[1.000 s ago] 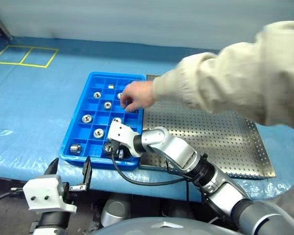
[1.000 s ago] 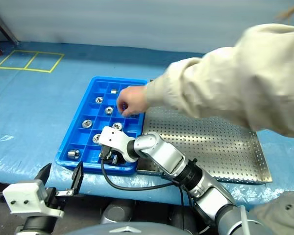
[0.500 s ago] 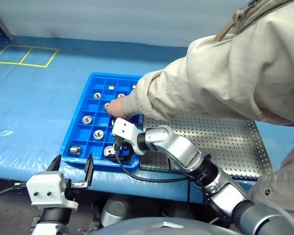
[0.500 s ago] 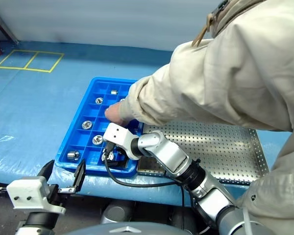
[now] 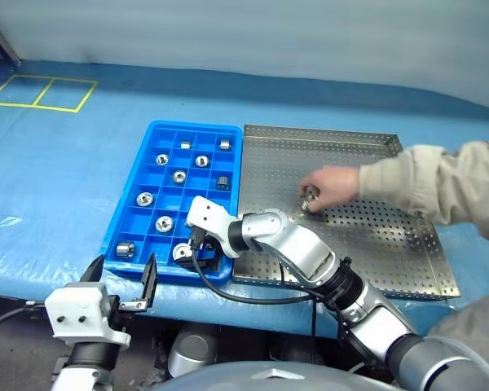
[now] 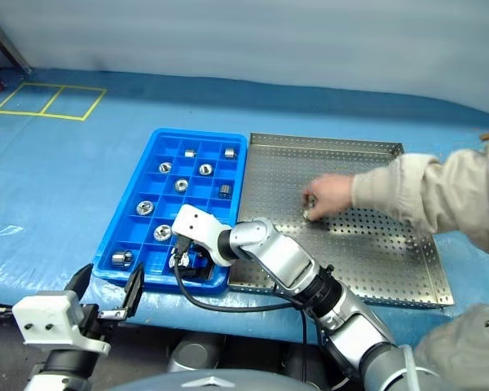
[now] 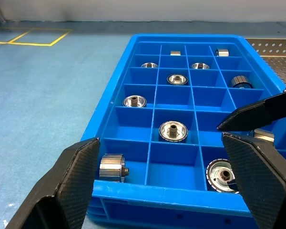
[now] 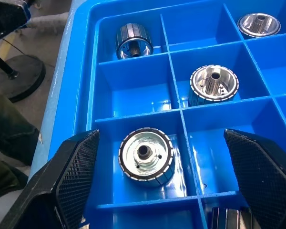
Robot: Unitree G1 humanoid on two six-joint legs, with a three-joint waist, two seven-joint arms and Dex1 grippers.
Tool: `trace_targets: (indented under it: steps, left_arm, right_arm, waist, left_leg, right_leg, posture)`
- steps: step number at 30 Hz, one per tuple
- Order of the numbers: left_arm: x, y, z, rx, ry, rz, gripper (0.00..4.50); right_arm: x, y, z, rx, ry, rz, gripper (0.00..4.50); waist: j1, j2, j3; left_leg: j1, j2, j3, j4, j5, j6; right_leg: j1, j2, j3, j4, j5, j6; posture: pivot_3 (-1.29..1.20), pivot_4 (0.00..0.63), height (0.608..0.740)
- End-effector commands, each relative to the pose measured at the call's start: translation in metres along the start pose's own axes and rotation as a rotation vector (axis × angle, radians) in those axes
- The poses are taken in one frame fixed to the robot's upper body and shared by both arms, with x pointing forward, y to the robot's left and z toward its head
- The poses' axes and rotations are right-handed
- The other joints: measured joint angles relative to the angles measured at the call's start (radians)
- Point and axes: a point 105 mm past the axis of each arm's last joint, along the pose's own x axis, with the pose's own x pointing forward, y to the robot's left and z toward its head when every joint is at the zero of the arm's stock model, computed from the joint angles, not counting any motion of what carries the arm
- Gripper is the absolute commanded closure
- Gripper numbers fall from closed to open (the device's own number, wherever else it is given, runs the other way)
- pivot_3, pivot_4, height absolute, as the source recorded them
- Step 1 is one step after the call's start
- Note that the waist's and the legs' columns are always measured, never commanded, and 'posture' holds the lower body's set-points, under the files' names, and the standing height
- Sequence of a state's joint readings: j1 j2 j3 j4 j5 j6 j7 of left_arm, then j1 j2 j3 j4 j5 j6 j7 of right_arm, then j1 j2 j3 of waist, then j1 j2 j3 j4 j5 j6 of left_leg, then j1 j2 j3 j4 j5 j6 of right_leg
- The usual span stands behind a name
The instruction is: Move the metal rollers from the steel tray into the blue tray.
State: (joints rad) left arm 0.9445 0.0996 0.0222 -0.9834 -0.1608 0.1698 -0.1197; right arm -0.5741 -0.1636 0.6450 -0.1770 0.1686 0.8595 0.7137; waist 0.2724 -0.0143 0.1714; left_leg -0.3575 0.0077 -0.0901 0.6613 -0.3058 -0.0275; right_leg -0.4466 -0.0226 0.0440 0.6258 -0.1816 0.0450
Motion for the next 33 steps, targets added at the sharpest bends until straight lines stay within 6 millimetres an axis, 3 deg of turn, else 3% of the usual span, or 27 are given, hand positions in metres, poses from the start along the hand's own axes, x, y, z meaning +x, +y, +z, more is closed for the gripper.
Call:
trace_targets:
  steps: [1,9,15,20,26,33]
  left_arm:
    - [0.0,0.001,0.002,0.004,-0.008,-0.007,0.0]
    - [0.004,0.0,0.003,0.014,-0.01,-0.038,0.0]
    - [0.014,-0.003,0.005,0.021,-0.023,-0.101,0.0]
    - [0.027,-0.009,0.006,0.026,-0.034,-0.17,0.0]
    - [0.043,-0.017,0.011,0.038,-0.048,-0.273,0.0]
    - [0.063,-0.036,0.016,0.055,-0.06,-0.421,0.0]
  right_arm:
    - [0.003,0.014,0.004,-0.015,-0.014,0.057,0.06]
    - [-0.002,-0.008,0.02,0.011,-0.08,-0.059,0.06]
    - [-0.024,-0.048,0.041,0.064,-0.191,-0.276,0.06]
    - [-0.055,-0.091,0.049,0.17,-0.29,-0.564,0.06]
    - [-0.089,-0.119,0.037,0.281,-0.326,-0.798,0.06]
    - [-0.111,-0.128,0.01,0.355,-0.269,-0.954,0.06]
  waist:
    - [0.0,0.0,0.0]
    - [-0.008,0.0,0.0]
    - [-0.019,0.0,0.0]
    - [-0.061,0.001,0.0]
    - [-0.151,0.002,-0.001]
    - [-0.25,0.004,-0.003]
  left_leg:
    - [0.0,0.0,0.0,0.0,0.0,0.0]
    - [0.0,0.0,0.0,0.0,0.0,0.0]
    - [0.001,0.0,0.0,0.002,0.001,-0.001]
    - [0.001,0.0,0.0,0.001,0.001,-0.001]
    - [0.001,0.0,0.0,0.001,0.001,-0.002]
    - [0.002,0.0,0.0,0.001,0.001,-0.001]
  right_leg:
    - [0.0,0.0,0.0,0.0,0.0,0.0]
    - [0.0,0.001,0.0,0.001,0.0,0.0]
    - [0.001,0.001,0.0,0.002,0.0,0.0]
    - [0.001,0.001,0.0,0.002,0.0,0.0]
    - [0.002,0.0,0.0,0.002,0.001,-0.001]
    - [0.002,0.0,0.001,0.002,0.005,-0.005]
  posture:
    - [0.49,0.15,0.74]
    - [0.45,0.15,0.74]
    - [0.37,0.15,0.74]
    - [0.29,0.15,0.74]
    - [0.18,0.15,0.74]
    - [0.09,0.15,0.74]
